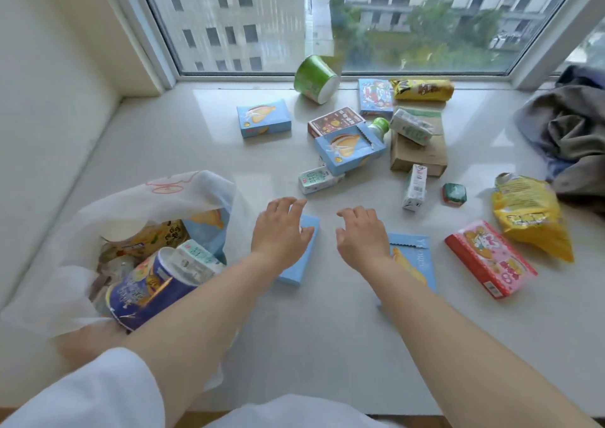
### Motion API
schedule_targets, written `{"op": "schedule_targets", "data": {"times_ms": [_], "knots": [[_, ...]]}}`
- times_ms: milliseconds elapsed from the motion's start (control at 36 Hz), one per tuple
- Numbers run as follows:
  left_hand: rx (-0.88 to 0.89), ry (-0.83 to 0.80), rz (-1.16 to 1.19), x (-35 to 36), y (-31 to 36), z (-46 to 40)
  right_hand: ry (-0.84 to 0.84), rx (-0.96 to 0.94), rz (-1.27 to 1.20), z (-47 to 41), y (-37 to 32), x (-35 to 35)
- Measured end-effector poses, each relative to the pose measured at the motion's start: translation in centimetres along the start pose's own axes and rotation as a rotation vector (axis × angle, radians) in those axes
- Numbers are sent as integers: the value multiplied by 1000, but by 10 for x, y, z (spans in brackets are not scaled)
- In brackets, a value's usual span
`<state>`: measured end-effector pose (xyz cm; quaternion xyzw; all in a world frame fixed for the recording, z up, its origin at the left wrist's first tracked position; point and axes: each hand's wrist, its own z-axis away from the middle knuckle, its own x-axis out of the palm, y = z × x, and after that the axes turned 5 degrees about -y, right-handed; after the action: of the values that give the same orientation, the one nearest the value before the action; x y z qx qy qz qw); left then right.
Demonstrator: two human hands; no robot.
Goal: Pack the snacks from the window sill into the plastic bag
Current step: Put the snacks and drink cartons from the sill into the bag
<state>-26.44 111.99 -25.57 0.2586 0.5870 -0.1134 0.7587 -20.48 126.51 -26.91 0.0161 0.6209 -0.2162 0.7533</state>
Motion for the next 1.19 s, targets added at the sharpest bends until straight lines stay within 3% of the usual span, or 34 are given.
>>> {"op": "schedule_targets", "data": {"times_ms": [222, 389, 778, 917, 1028, 1194], "knots": [[-48, -54, -1, 18, 99, -56, -81, 82, -31, -19, 118, -30], [-83, -160, 0, 35, 131, -92, -195, 111, -10, -45, 171, -42], [-148, -188, -161, 52, 122, -242, -221, 92, 107, -196, 212, -55], [-178, -265, -267, 70, 106, -280, -66, 46, 90, -245, 215, -53], [-237, -290, -213, 80, 94, -299, 83, 59, 49, -286, 215, -55], [-239, -178, -214, 95, 71, -308, 52, 211, 74, -331, 217, -48]]}}
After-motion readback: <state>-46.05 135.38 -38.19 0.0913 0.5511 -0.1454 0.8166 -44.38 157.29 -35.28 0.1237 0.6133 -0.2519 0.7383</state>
